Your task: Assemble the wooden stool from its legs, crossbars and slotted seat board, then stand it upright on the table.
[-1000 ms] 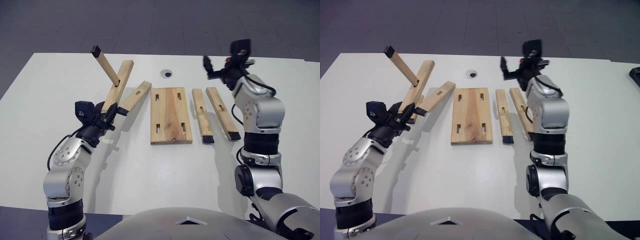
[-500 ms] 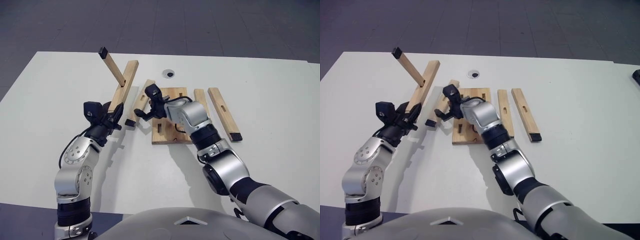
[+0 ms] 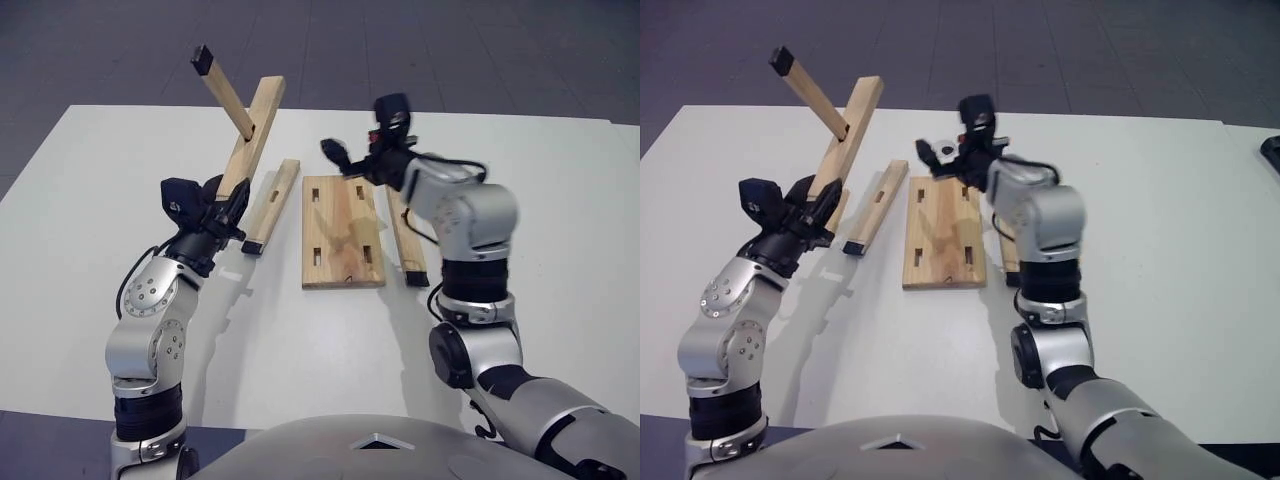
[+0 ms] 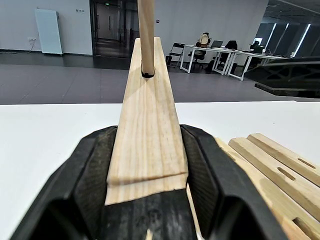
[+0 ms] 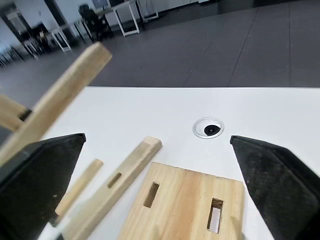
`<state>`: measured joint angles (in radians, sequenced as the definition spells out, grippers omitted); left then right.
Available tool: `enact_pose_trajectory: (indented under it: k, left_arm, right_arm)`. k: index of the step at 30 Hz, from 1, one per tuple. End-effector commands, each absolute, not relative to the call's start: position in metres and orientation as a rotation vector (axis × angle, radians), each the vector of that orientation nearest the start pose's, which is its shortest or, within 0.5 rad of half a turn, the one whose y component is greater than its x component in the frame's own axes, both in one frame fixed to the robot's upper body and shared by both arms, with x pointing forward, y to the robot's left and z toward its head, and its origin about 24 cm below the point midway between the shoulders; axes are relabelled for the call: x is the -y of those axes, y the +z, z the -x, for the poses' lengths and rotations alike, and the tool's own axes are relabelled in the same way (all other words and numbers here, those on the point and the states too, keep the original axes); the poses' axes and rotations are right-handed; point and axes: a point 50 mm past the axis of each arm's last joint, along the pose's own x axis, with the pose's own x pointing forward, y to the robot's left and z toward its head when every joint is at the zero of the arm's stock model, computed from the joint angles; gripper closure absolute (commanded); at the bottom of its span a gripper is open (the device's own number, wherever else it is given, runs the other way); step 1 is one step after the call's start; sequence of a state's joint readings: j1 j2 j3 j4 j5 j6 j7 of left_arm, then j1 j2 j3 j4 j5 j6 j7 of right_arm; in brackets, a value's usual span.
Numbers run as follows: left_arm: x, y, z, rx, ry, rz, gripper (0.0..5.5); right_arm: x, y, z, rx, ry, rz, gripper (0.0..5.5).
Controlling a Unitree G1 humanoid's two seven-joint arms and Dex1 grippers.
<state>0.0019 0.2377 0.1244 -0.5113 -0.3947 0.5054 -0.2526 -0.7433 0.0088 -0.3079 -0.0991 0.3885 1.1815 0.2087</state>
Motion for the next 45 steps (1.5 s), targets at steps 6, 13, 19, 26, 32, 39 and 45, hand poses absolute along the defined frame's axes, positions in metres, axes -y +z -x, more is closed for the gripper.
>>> enact_pose_trajectory:
  k: [6,13,19,26,32,39,45]
  left_arm:
    - [-0.128,0.138,-0.227,0.091,-0.531,0.088,3.46]
    - [-0.122,0.146,-0.23,0.116,-0.561,0.074,3.46]
    - [-0.12,0.148,-0.231,0.121,-0.577,0.058,3.46]
    - [-0.118,0.149,-0.232,0.124,-0.589,0.036,3.46]
    - [-0.116,0.147,-0.232,0.116,-0.6,0.016,3.46]
    - [-0.116,0.148,-0.231,0.122,-0.584,0.015,3.46]
    - [-0.113,0.153,-0.23,0.143,-0.586,0.016,3.46]
  right_arm:
    - [0.116,0.243,-0.362,-0.186,0.687,-0.908,0.1]
    - [0.104,0.227,-0.372,-0.258,0.688,-0.915,0.1]
    - [0.097,0.205,-0.374,-0.333,0.671,-0.911,0.26]
    - [0.102,0.187,-0.379,-0.376,0.605,-0.87,0.65]
    - [0.12,0.182,-0.385,-0.361,0.531,-0.907,0.1]
    - [0.163,0.188,-0.379,-0.308,0.412,-0.932,0.1]
    - [0.179,0.179,-0.37,-0.337,0.376,-1.047,0.1]
